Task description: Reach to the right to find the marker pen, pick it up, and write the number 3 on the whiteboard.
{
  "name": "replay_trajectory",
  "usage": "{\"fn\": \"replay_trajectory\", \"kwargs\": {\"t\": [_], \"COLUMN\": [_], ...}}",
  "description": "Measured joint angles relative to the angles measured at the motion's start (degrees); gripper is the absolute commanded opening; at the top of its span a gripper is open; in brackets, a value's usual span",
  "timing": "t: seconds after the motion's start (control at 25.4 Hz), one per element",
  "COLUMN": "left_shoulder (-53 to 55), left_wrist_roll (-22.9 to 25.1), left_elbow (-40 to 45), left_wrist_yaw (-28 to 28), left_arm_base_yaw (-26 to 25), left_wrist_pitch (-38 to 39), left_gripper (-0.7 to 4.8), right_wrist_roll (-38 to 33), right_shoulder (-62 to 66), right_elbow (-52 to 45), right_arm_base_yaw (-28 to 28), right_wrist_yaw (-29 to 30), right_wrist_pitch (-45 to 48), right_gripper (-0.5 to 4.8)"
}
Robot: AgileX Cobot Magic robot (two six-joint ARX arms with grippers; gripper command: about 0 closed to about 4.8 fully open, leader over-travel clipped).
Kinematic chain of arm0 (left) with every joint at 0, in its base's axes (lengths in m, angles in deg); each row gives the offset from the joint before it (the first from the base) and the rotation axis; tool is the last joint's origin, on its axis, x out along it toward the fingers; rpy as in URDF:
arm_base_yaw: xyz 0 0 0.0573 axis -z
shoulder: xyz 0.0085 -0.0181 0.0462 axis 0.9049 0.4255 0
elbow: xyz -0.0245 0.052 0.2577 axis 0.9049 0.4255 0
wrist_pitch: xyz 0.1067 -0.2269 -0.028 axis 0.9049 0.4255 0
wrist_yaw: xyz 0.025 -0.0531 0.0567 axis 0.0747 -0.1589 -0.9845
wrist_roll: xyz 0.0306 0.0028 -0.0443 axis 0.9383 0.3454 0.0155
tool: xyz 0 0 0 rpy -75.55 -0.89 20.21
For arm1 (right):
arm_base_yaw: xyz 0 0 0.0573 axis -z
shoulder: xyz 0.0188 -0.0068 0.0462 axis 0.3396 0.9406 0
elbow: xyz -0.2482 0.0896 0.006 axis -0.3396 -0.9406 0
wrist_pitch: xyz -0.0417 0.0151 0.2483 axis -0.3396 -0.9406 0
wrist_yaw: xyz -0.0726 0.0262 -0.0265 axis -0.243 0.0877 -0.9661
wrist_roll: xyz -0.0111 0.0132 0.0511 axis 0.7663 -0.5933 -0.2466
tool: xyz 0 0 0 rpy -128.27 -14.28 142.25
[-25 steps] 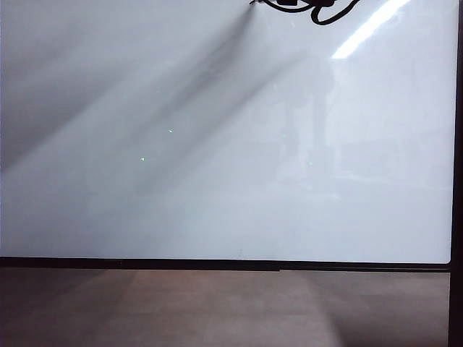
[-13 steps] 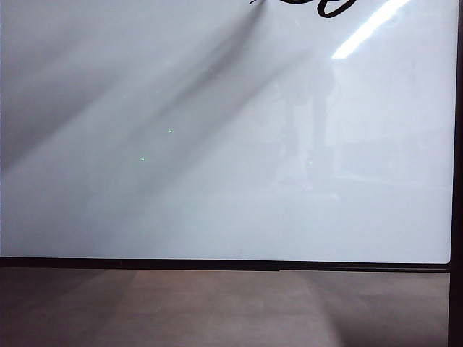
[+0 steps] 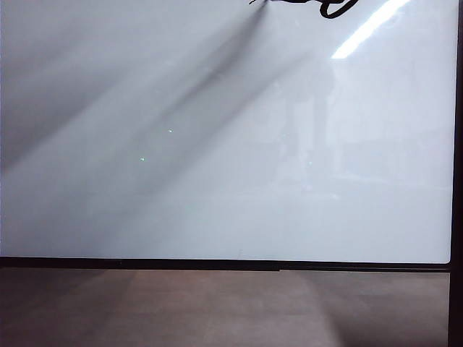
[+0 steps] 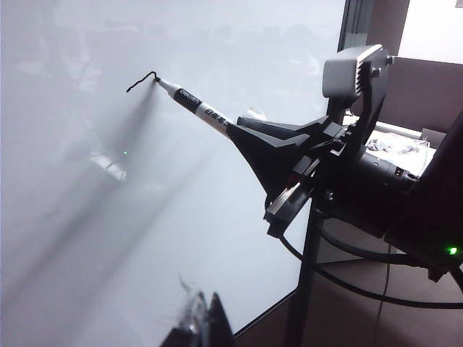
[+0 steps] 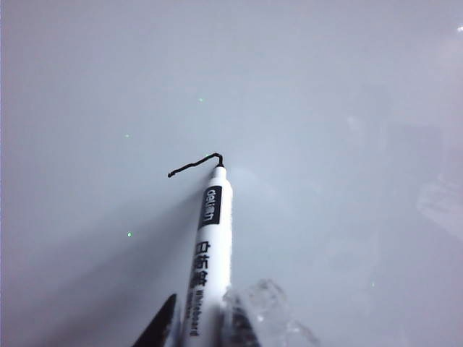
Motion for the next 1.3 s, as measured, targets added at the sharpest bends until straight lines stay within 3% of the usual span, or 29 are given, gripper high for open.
{"fn": "replay_trajectory", "kwargs": {"t": [0.87, 1.3], "left_shoulder": [0.0, -0.02], "left_wrist_roll": [0.0, 0.0], "left_elbow": [0.0, 0.0], "left_wrist_yaw": [0.0, 0.0], "left_arm_base_yaw": [0.0, 0.0], "left_wrist_pitch": [0.0, 0.0], "left_gripper": [-0.06, -0.06], "right_wrist_roll": [-1.92, -2.05], "right_shoulder": [-1.95, -4.96], "right_elbow": [-0.04, -0.11], "right_arm_base_yaw": [0.0, -0.26], "right_wrist_yaw": [0.17, 8.09], "right_wrist_pitch": [-8.72, -12.15], "right_gripper": [0.39, 0.39]}}
